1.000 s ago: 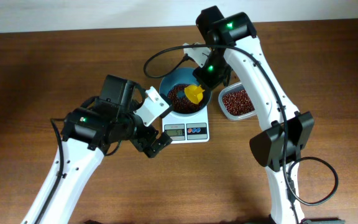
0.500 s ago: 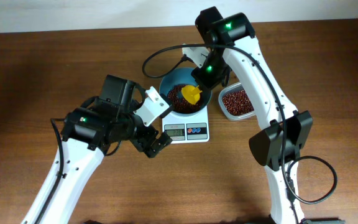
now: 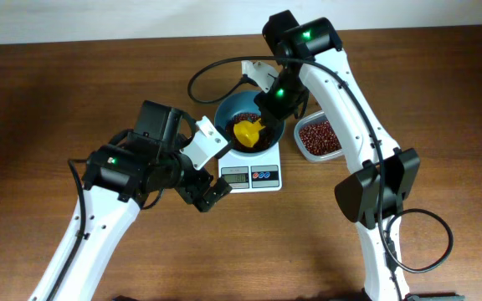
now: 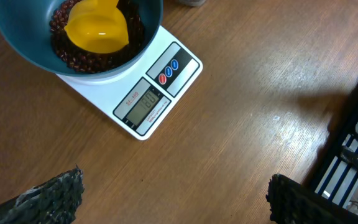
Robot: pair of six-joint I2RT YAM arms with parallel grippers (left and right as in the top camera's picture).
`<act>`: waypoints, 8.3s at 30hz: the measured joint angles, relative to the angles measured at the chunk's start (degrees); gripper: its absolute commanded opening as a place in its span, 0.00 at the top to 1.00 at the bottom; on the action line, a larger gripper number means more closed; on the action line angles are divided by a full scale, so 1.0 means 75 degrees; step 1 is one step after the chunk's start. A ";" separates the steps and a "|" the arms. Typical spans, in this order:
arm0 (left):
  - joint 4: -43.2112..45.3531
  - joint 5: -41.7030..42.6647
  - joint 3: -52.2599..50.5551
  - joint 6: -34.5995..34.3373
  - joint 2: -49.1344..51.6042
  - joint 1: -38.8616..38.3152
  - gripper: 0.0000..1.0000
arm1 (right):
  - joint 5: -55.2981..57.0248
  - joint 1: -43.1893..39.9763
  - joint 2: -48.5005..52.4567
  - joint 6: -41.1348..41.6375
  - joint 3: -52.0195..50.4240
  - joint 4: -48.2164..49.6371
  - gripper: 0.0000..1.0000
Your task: Scoop item into bowl and weigh 50g on scale
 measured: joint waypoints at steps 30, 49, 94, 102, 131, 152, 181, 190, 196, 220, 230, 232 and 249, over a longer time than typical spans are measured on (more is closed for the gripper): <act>0.0000 0.0000 0.0000 0.0000 0.0000 0.0000 0.01 | 0.1035 -0.0073 0.0108 0.0067 0.0600 0.0560 0.96; 0.0000 0.0000 0.0000 0.0000 0.0000 0.0000 0.01 | 0.2221 0.0460 0.0198 0.0047 0.0259 0.1105 0.96; 0.0003 0.0000 0.0000 0.0000 0.0000 0.0000 0.01 | 0.0833 -0.0026 0.0198 0.0935 0.0277 0.0312 0.96; 0.0000 0.0000 0.0000 0.0000 0.0000 0.0000 0.01 | 0.1297 -0.0061 0.0198 0.1268 0.0286 0.0469 0.96; 0.0003 0.0000 0.0000 0.0000 0.0000 0.0000 0.01 | 0.0731 -0.0152 0.0198 0.1160 0.2696 -0.0356 0.96; 0.0003 0.0000 0.0000 0.0000 0.0000 0.0000 0.01 | 0.0679 -0.0962 0.0195 0.1276 0.3593 -0.0466 0.96; 0.0006 0.0000 0.0000 0.0000 0.0000 0.0000 0.01 | 0.1964 -0.1518 -0.2192 0.2500 0.0804 -0.0431 0.96; 0.0000 0.0000 0.0000 0.0000 0.0000 0.0000 0.01 | 0.2340 -0.1813 -0.3835 0.3273 -0.2970 -0.0452 0.96; 0.0000 0.0000 0.0000 0.0000 0.0000 0.0000 0.01 | 0.2363 -0.1813 -0.3946 0.3427 -0.4030 0.0621 0.96; 0.0000 0.0000 0.0000 0.0000 0.0000 0.0000 0.01 | 0.1769 -0.1813 -0.3946 0.3276 -0.4293 0.2110 0.96; 0.0000 0.0000 0.0000 0.0000 0.0000 0.0000 0.01 | -0.0667 -0.1233 -0.3946 0.2270 -0.4328 0.4325 0.96; 0.0000 0.0000 0.0000 0.0000 0.0000 0.0000 0.01 | -0.0746 -0.0982 -0.3946 0.2165 -0.4328 0.4325 0.96; 0.0000 0.0000 0.0000 0.0000 0.0000 0.0000 0.01 | 0.1504 0.0431 -0.2987 0.1644 -0.4348 0.3550 0.96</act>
